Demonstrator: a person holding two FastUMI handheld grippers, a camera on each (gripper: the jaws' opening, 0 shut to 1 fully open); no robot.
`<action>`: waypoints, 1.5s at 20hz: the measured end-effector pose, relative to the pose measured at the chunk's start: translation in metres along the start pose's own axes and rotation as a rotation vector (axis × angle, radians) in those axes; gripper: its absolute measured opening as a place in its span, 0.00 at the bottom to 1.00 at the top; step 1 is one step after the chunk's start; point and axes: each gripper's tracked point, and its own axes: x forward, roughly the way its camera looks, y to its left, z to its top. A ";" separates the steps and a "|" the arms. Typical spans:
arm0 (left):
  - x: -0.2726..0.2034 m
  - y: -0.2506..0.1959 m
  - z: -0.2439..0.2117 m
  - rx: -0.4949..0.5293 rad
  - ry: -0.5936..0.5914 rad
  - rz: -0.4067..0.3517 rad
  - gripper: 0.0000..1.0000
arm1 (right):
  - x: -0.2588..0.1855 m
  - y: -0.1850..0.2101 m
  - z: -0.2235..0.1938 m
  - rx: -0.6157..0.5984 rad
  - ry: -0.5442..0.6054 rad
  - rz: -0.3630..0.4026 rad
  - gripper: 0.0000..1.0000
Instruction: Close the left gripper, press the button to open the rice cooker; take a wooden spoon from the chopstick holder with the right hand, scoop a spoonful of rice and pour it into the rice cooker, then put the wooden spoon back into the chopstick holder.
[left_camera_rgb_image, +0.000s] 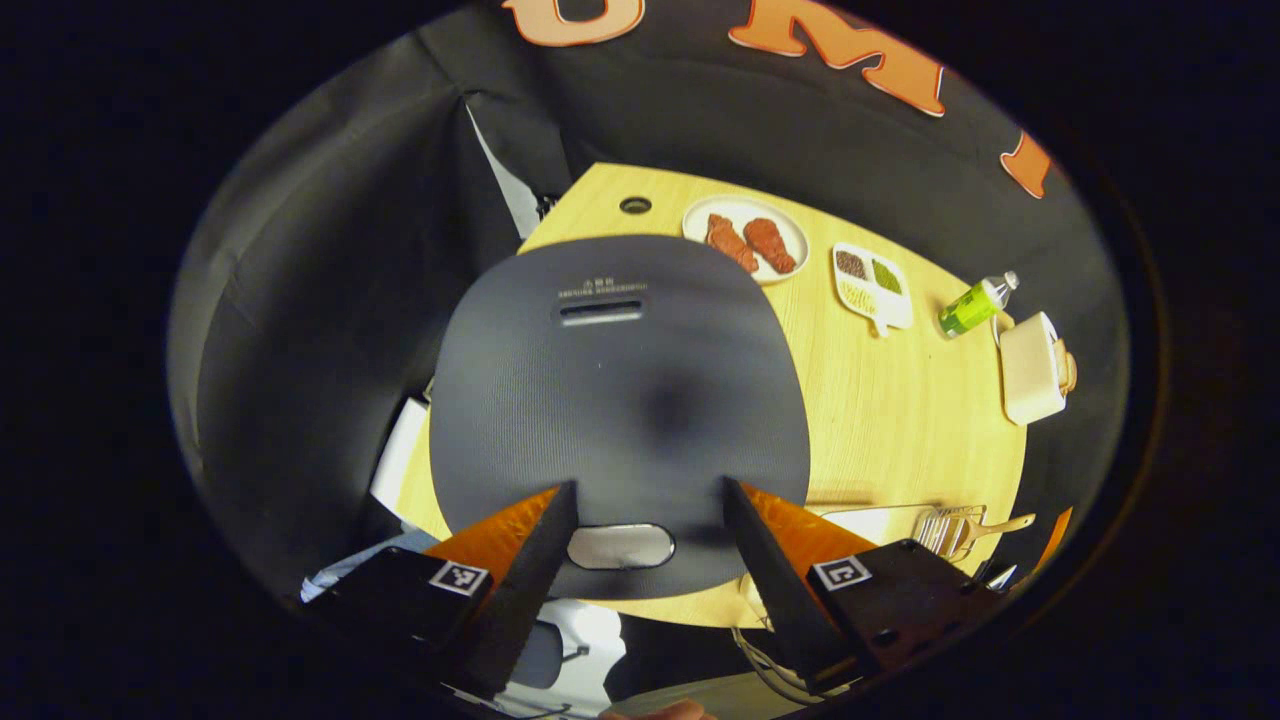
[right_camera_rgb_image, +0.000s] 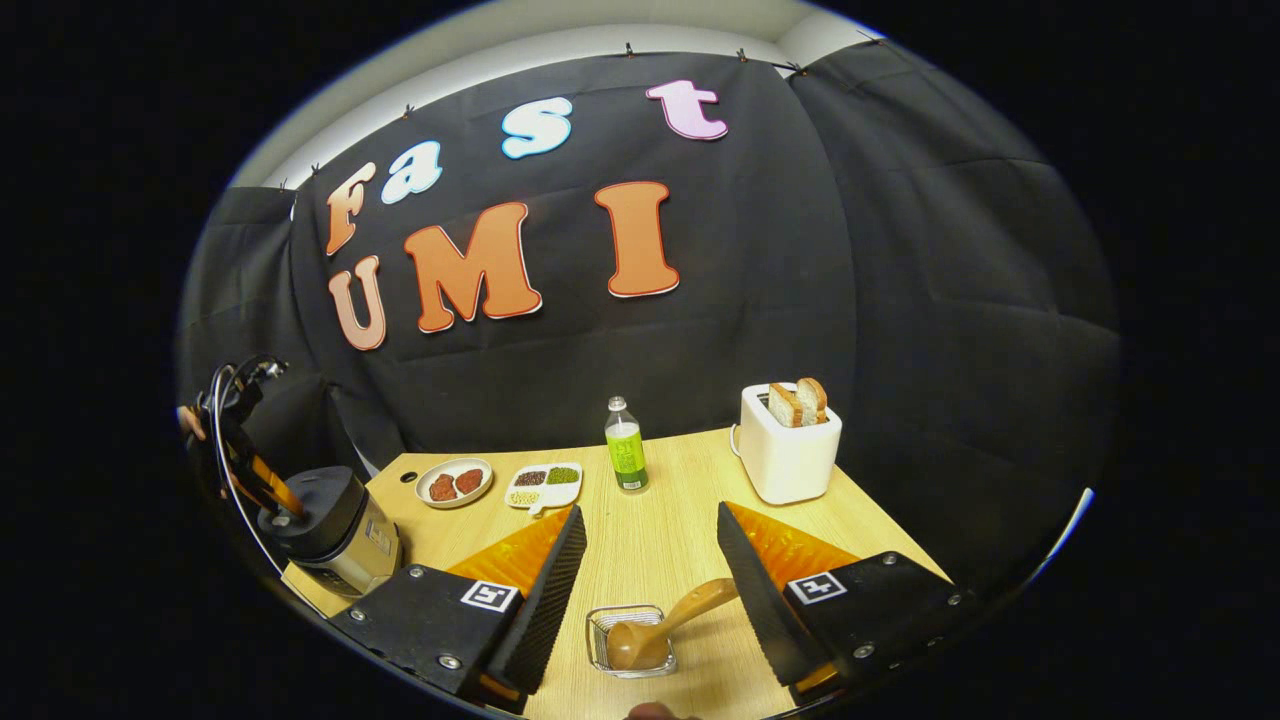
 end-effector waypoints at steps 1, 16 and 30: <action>0.001 0.000 -0.002 0.001 0.008 0.000 0.96 | -0.001 -0.001 0.000 0.000 -0.001 -0.003 0.83; -0.002 -0.006 0.002 0.007 -0.164 -0.026 0.96 | 0.000 0.037 0.044 -0.063 -0.080 0.058 0.83; -0.193 -0.016 0.092 0.080 -1.042 -0.049 0.94 | -0.010 0.089 0.132 -0.171 -0.295 0.125 0.83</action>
